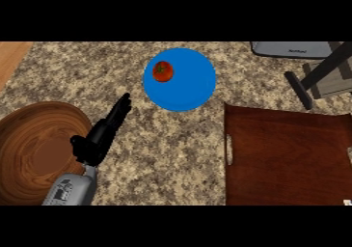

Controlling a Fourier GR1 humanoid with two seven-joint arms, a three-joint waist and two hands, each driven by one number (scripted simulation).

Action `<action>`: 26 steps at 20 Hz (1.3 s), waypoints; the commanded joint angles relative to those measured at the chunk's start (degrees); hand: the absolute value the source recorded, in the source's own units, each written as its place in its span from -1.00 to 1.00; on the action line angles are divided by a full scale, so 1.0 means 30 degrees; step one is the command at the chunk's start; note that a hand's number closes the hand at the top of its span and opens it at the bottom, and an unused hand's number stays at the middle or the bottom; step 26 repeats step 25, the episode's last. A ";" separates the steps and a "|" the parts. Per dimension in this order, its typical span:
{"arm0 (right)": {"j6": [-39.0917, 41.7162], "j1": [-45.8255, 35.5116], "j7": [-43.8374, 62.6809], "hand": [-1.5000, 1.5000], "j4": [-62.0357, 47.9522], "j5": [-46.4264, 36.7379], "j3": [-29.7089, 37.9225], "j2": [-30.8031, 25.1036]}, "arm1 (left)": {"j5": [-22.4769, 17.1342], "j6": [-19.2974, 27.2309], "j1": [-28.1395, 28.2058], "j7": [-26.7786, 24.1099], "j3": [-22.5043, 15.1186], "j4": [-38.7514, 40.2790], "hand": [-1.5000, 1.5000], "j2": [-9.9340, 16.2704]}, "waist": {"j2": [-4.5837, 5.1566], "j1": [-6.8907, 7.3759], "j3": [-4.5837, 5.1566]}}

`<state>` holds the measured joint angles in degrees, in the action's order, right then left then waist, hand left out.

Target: Pick the bell pepper from the tray and place it in the tiered basket

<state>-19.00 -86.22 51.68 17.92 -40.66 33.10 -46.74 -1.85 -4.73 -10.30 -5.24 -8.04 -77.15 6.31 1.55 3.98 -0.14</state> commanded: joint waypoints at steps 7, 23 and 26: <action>-0.4317 -0.0021 0.1486 -1.00 0.0474 -0.4053 -0.2711 -0.2746 | -0.0251 0.0073 0.0100 0.0648 0.0717 -0.0287 0.00 0.0512 | -0.0268 -0.0549 0.0087; -0.2480 0.4150 0.1662 -1.00 0.8676 -0.2596 -0.1678 -0.5977 | -0.0575 0.0113 0.2275 -0.0139 0.1791 -0.0279 0.00 0.1169 | -0.1134 -0.2664 0.0066; -0.1575 0.5744 0.1589 -1.00 0.9692 -0.1599 -0.0976 -0.6044 | -0.0042 0.0760 0.2700 -0.0656 0.1487 -0.0049 0.00 0.0650 | -0.1141 -0.2932 0.0040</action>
